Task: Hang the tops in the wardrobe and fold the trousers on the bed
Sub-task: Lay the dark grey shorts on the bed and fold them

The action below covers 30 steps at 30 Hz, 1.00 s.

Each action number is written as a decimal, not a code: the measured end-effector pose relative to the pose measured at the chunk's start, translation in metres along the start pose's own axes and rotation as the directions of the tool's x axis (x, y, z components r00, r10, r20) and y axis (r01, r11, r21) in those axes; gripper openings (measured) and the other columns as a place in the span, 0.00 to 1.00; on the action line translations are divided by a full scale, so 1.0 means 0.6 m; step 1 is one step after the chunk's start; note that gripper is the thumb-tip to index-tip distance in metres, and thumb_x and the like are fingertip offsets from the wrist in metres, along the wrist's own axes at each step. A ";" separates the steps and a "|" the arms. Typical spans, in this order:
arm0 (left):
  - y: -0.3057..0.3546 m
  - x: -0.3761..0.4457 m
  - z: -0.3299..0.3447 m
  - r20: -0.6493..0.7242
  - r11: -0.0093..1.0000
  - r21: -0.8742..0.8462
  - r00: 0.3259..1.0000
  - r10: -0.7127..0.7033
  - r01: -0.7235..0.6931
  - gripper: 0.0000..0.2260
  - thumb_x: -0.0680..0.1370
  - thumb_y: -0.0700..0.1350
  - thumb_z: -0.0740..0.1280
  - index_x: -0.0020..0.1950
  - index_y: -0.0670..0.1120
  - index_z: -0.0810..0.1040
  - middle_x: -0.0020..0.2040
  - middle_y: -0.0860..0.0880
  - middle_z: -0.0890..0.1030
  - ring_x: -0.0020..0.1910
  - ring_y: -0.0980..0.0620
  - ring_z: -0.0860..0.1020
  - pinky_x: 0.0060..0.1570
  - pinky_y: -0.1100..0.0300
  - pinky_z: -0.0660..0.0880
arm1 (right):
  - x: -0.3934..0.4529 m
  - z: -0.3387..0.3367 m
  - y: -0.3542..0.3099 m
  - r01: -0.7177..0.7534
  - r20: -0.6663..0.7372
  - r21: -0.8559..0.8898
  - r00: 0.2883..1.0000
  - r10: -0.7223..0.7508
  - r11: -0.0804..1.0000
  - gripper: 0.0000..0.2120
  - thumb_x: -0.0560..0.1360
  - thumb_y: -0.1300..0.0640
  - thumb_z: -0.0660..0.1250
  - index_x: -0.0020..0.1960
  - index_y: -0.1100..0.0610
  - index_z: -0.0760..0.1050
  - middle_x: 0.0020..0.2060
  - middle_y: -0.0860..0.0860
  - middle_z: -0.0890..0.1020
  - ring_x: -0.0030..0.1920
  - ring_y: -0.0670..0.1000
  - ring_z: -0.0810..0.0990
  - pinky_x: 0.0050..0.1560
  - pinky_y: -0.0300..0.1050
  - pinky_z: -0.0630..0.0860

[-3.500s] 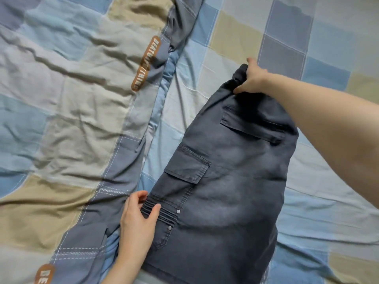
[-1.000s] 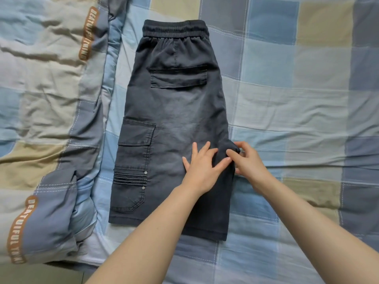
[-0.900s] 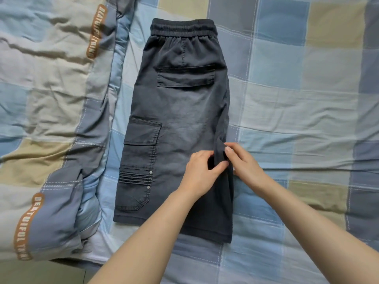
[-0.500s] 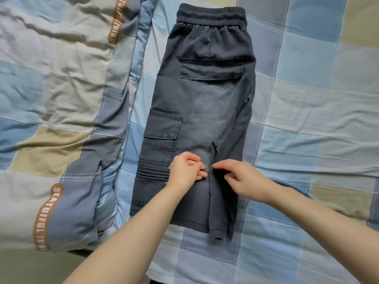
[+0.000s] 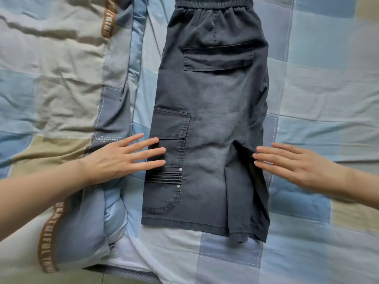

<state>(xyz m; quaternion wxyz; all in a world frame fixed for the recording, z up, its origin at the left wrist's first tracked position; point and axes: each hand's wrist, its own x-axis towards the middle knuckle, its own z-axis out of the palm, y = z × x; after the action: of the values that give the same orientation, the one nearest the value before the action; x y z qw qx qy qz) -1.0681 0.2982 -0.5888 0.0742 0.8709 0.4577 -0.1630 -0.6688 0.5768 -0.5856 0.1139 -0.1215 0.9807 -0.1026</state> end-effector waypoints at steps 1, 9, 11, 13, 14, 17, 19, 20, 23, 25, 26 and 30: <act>0.000 0.006 0.007 -0.014 1.000 0.014 1.000 0.027 -0.027 0.30 0.81 0.31 0.40 0.78 0.50 0.63 0.79 0.47 0.61 0.77 0.43 0.60 0.72 0.43 0.58 | -0.010 0.011 0.003 0.012 0.000 -0.007 1.000 -0.012 1.000 0.23 0.78 0.69 0.48 0.72 0.64 0.64 0.72 0.59 0.66 0.73 0.59 0.64 0.68 0.57 0.65; -0.003 0.055 0.027 -0.074 0.991 -0.014 0.989 0.131 -0.133 0.23 0.85 0.39 0.43 0.79 0.49 0.61 0.79 0.47 0.59 0.78 0.43 0.58 0.74 0.41 0.56 | 0.016 0.027 -0.007 -0.234 -0.195 -0.056 0.956 0.219 0.971 0.07 0.79 0.56 0.62 0.50 0.60 0.73 0.50 0.58 0.79 0.53 0.61 0.79 0.54 0.52 0.71; -0.003 0.053 0.029 -0.076 0.988 0.000 0.986 0.151 -0.152 0.22 0.85 0.40 0.44 0.78 0.49 0.62 0.79 0.47 0.60 0.77 0.43 0.59 0.73 0.41 0.57 | 0.019 0.041 -0.017 -0.049 -0.071 -0.050 0.996 0.046 0.998 0.15 0.80 0.62 0.54 0.63 0.61 0.72 0.63 0.58 0.76 0.64 0.60 0.75 0.63 0.53 0.67; -0.001 0.055 0.028 -0.075 0.986 0.002 0.983 0.167 -0.167 0.22 0.85 0.40 0.43 0.78 0.49 0.63 0.78 0.48 0.62 0.77 0.44 0.60 0.73 0.42 0.56 | 0.030 0.046 -0.024 0.033 0.025 -0.062 0.999 -0.032 0.998 0.24 0.80 0.64 0.46 0.74 0.57 0.64 0.73 0.55 0.66 0.73 0.57 0.64 0.69 0.54 0.60; 0.000 0.056 0.030 -0.076 0.985 0.008 0.982 0.174 -0.174 0.23 0.85 0.40 0.43 0.78 0.49 0.63 0.78 0.48 0.62 0.77 0.45 0.60 0.73 0.42 0.56 | 0.041 0.049 -0.025 0.071 0.055 -0.070 0.996 -0.067 0.995 0.26 0.80 0.64 0.44 0.76 0.56 0.60 0.75 0.53 0.62 0.75 0.56 0.60 0.71 0.55 0.57; 0.003 0.064 0.035 -0.054 0.983 0.023 0.981 0.186 -0.185 0.23 0.85 0.40 0.43 0.78 0.49 0.62 0.79 0.48 0.61 0.77 0.44 0.59 0.73 0.42 0.56 | 0.065 0.066 -0.025 0.138 0.122 -0.095 0.984 -0.126 0.986 0.26 0.81 0.63 0.37 0.77 0.56 0.57 0.76 0.52 0.59 0.76 0.54 0.57 0.72 0.56 0.55; 0.005 0.070 0.039 -0.035 0.982 0.028 0.982 0.186 -0.185 0.25 0.84 0.40 0.40 0.79 0.50 0.60 0.79 0.48 0.60 0.78 0.43 0.58 0.73 0.40 0.56 | 0.073 0.076 -0.023 0.120 0.152 -0.077 0.983 -0.107 0.990 0.24 0.82 0.61 0.41 0.77 0.56 0.56 0.77 0.51 0.58 0.76 0.53 0.57 0.73 0.56 0.54; 0.004 0.071 0.040 -0.040 0.983 0.028 0.982 0.183 -0.182 0.26 0.83 0.39 0.39 0.79 0.50 0.59 0.79 0.48 0.60 0.78 0.42 0.58 0.73 0.39 0.56 | 0.076 0.080 -0.022 0.118 0.154 -0.068 0.982 -0.106 0.991 0.24 0.82 0.61 0.42 0.77 0.56 0.56 0.77 0.51 0.58 0.76 0.53 0.57 0.73 0.56 0.54; 0.009 0.077 0.036 -0.034 0.979 0.040 0.979 0.199 -0.198 0.28 0.82 0.38 0.38 0.80 0.51 0.58 0.79 0.48 0.59 0.78 0.40 0.56 0.73 0.39 0.55 | 0.082 0.076 -0.020 0.120 0.165 -0.063 0.980 -0.109 0.991 0.25 0.81 0.60 0.40 0.77 0.55 0.56 0.77 0.51 0.58 0.76 0.53 0.56 0.74 0.56 0.53; 0.013 0.078 0.034 -0.001 0.981 0.023 0.982 0.190 -0.190 0.28 0.81 0.38 0.37 0.79 0.52 0.59 0.79 0.48 0.59 0.78 0.39 0.56 0.73 0.39 0.55 | 0.085 0.078 -0.022 0.111 0.179 -0.055 0.979 -0.099 0.992 0.25 0.80 0.61 0.44 0.77 0.55 0.58 0.76 0.51 0.60 0.76 0.53 0.57 0.73 0.56 0.54; 0.017 0.079 0.036 -0.004 0.985 -0.007 0.985 0.175 -0.175 0.28 0.82 0.37 0.39 0.79 0.52 0.60 0.79 0.48 0.59 0.78 0.39 0.57 0.73 0.38 0.55 | 0.087 0.078 -0.023 0.092 0.192 -0.038 0.978 -0.083 0.995 0.26 0.79 0.61 0.48 0.77 0.55 0.59 0.76 0.51 0.60 0.76 0.53 0.58 0.73 0.56 0.54; 0.026 0.076 0.012 0.091 0.981 -0.181 0.992 0.091 -0.074 0.33 0.73 0.43 0.60 0.79 0.54 0.59 0.80 0.51 0.57 0.79 0.44 0.54 0.74 0.37 0.48 | 0.092 0.050 -0.024 0.041 0.200 0.195 0.976 -0.081 0.980 0.33 0.72 0.60 0.52 0.77 0.47 0.58 0.76 0.45 0.60 0.76 0.47 0.55 0.75 0.51 0.49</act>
<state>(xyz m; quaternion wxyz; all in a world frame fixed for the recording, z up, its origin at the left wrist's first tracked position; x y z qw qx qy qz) -1.0327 0.3224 -0.6119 0.1804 0.8700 0.4295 -0.1612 -0.7102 0.5437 -0.6215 0.2232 -0.1503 0.9450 -0.1861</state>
